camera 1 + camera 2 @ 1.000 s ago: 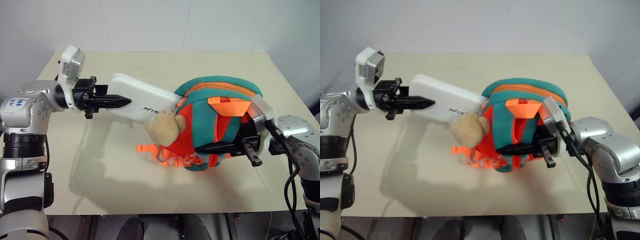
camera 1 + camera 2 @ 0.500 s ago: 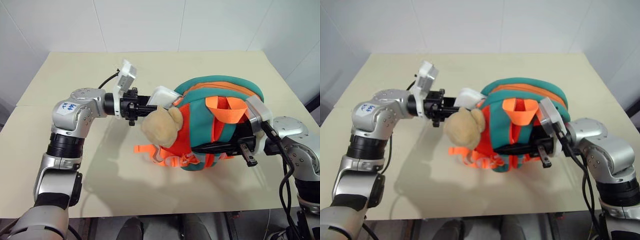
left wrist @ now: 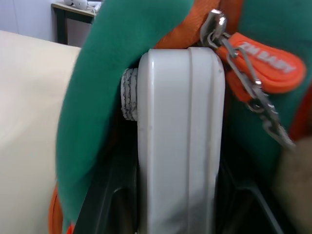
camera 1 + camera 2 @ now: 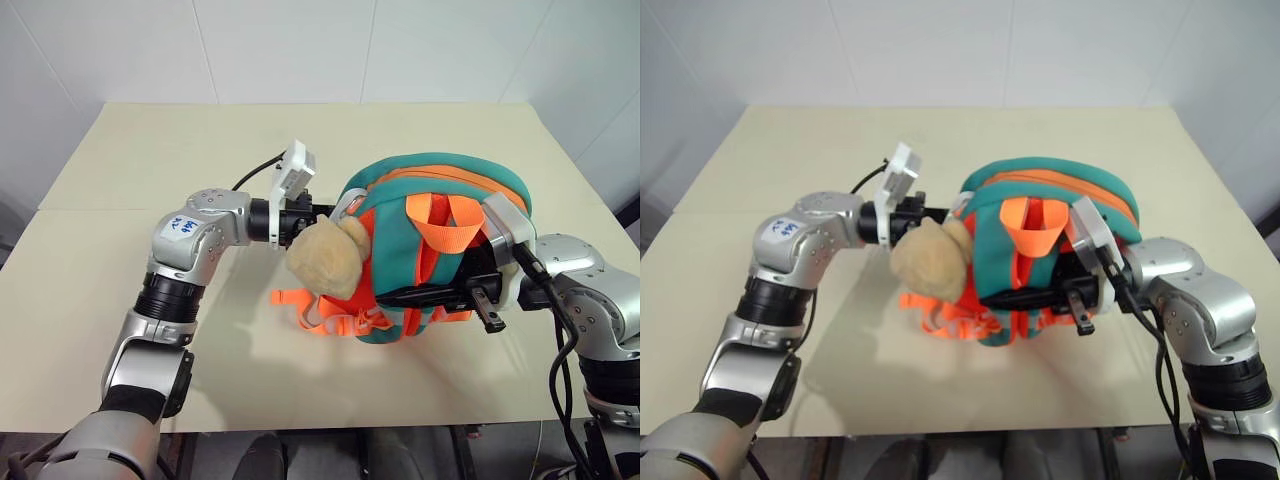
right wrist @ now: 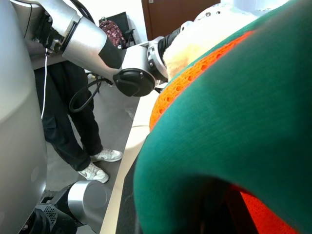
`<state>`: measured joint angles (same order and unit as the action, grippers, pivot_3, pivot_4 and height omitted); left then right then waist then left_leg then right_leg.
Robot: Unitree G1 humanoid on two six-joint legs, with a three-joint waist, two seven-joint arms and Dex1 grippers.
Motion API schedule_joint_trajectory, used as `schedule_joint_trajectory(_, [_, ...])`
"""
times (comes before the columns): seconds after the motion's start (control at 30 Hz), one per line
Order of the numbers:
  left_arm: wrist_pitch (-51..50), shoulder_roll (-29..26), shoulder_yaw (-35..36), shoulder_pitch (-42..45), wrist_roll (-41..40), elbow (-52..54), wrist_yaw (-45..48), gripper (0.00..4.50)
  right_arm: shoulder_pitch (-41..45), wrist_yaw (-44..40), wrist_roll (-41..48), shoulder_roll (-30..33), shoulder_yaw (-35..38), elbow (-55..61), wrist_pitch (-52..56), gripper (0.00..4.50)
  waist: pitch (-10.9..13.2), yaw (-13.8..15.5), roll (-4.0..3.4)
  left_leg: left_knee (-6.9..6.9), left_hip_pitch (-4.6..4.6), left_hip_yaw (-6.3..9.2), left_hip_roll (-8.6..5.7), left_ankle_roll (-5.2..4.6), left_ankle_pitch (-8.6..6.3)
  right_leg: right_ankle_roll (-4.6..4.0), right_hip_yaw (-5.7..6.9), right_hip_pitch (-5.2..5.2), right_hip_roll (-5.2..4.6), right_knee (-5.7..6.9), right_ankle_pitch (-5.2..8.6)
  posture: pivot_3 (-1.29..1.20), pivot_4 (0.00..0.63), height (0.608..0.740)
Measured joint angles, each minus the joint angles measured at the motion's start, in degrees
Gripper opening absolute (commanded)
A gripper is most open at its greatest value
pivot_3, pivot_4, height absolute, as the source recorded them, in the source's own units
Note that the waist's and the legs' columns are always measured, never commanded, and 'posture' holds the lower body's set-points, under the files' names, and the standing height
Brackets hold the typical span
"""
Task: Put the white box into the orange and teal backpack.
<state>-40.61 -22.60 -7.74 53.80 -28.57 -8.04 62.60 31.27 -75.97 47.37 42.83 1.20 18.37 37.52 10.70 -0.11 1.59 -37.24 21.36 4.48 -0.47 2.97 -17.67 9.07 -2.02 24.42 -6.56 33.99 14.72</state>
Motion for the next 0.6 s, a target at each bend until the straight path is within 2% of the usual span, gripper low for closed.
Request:
schedule_joint_trajectory(0.17, [0.19, 1.13, -1.05, 0.23, 1.98, -0.01, -0.88, 1.33, 0.23, 0.03, -0.46, -0.46, -0.07, -0.46, 0.0, 0.5, 0.0, 0.05, 0.0, -0.05, -0.01, 0.0, 0.0, 0.0, 0.0, -0.01, 0.0, -0.01, 0.0, 0.03, -0.01, 0.0, 0.15, 0.74])
schedule_joint_trajectory(0.2, [0.1, 1.03, -1.56, 0.51, 2.28, -0.01, -0.89, 2.07, 0.34, 0.05, -0.54, -0.53, -0.15, -0.46, 0.0, 0.5, 0.0, 0.06, 0.0, -0.05, -0.01, 0.0, 0.0, 0.0, 0.0, -0.01, 0.0, -0.01, 0.0, 0.03, -0.02, 0.0, 0.15, 0.74])
schedule_joint_trajectory(0.47, [-2.47, 0.03, -2.62, 2.06, 2.63, 0.03, -0.64, 4.38, 0.45, 0.14, -0.87, -0.7, -0.44, -0.45, 0.0, 0.5, 0.0, -0.08, 0.0, -0.02, -0.01, 0.0, 0.01, 0.0, 0.0, 0.0, 0.0, -0.01, 0.01, 0.01, -0.02, 0.0, 0.15, 0.74])
schedule_joint_trajectory(0.6, [-3.2, -1.2, -2.54, 2.67, 2.62, 0.26, -0.37, 4.5, 0.63, 0.28, -0.95, -0.86, -0.82, -0.46, -0.01, 0.5, 0.0, -0.05, 0.0, -0.03, -0.01, -0.01, 0.0, 0.0, 0.0, 0.0, 0.0, -0.01, 0.01, 0.01, -0.02, 0.0, 0.15, 0.74])
